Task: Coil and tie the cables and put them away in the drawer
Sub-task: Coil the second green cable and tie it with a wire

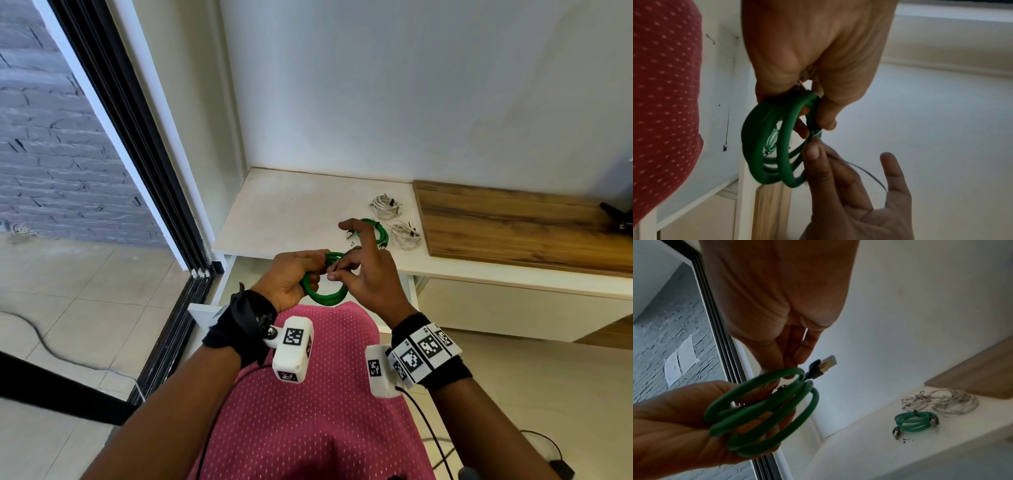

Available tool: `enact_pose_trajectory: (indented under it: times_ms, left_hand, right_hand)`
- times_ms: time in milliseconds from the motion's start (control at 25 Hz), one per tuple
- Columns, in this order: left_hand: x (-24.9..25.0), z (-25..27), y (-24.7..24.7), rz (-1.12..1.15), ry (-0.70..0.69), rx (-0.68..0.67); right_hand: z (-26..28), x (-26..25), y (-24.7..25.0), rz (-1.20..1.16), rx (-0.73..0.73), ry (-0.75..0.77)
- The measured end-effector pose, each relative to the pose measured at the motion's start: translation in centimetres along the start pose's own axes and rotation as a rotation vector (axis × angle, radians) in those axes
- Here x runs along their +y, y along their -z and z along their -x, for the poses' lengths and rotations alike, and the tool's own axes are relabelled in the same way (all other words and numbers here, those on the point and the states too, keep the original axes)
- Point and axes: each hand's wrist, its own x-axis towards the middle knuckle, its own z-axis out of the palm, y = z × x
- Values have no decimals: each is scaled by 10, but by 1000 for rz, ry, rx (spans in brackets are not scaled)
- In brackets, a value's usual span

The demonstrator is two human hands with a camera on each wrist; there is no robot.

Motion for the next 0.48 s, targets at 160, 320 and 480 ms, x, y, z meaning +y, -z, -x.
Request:
enact_pose_trajectory:
  times_ms: [160,320,480]
  left_hand:
    - [1,3,-3,-165,-116,25]
    - [4,6,1,-311,-289,10]
    - [3,8,-10,-502,-401,-10]
  right_hand:
    - [2,-9,5,21,-107,38]
    - [-2,-14,39,-263,-110,54]
    - [-16,4,36,-599,-24,-369]
